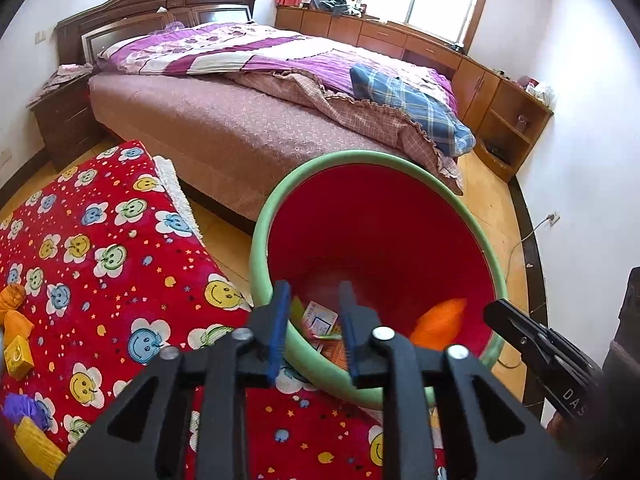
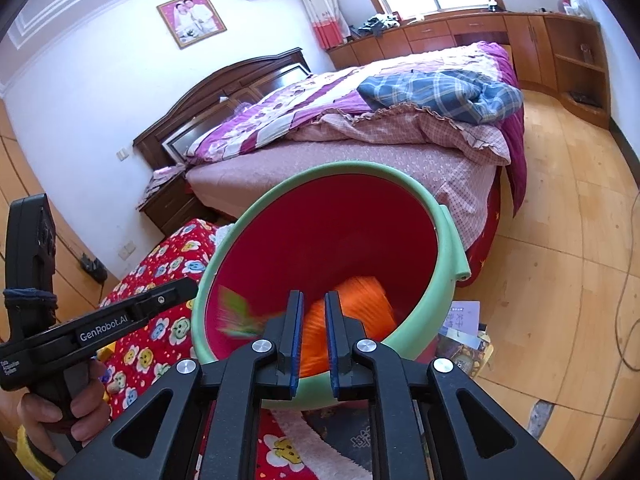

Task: Collect trash
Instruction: 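Open the left gripper to drop the green box while the right drops the orange net, then move both grippers back over the trash on the bed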

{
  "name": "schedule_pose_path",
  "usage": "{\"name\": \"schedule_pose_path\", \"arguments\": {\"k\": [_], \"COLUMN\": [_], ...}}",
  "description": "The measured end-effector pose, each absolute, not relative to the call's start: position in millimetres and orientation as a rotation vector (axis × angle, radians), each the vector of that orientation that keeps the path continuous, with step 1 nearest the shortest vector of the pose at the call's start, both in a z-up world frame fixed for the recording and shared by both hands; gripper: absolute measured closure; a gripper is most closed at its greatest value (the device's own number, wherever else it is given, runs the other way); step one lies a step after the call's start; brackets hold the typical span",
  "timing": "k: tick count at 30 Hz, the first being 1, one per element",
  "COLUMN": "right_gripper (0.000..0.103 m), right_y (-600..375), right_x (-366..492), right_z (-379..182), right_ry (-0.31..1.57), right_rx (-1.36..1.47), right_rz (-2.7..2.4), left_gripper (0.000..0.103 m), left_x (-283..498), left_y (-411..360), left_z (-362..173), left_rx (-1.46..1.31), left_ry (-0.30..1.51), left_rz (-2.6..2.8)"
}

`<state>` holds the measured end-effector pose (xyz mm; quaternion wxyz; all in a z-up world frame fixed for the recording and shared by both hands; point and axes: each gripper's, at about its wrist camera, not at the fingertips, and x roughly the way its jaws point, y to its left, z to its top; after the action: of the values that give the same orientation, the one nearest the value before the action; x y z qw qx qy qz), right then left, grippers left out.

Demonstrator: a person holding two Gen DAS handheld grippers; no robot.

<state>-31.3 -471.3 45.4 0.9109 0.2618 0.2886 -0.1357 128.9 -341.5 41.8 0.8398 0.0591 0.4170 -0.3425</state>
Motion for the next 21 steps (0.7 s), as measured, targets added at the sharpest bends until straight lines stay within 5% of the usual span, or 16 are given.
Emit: {"name": "schedule_pose_path", "arguments": {"k": [4, 14, 21], "right_gripper": [0.077, 0.073, 0.057], "right_y": [-474, -459, -440], "right_x": [-32, -34, -33], "right_z": [45, 54, 62], "right_ry": [0.589, 0.574, 0.572], "right_rx": [0.553, 0.54, 0.527], "right_rz": [-0.273, -0.249, -0.211], "left_gripper": [0.075, 0.069, 0.063], "left_x": [129, 118, 108], "left_y": [-338, -304, -260], "left_z": [42, 52, 58], "left_rx": [0.116, 0.081, 0.046], "left_ry": [0.892, 0.896, 0.893], "left_rz": [-0.713, -0.668, -0.601]}}
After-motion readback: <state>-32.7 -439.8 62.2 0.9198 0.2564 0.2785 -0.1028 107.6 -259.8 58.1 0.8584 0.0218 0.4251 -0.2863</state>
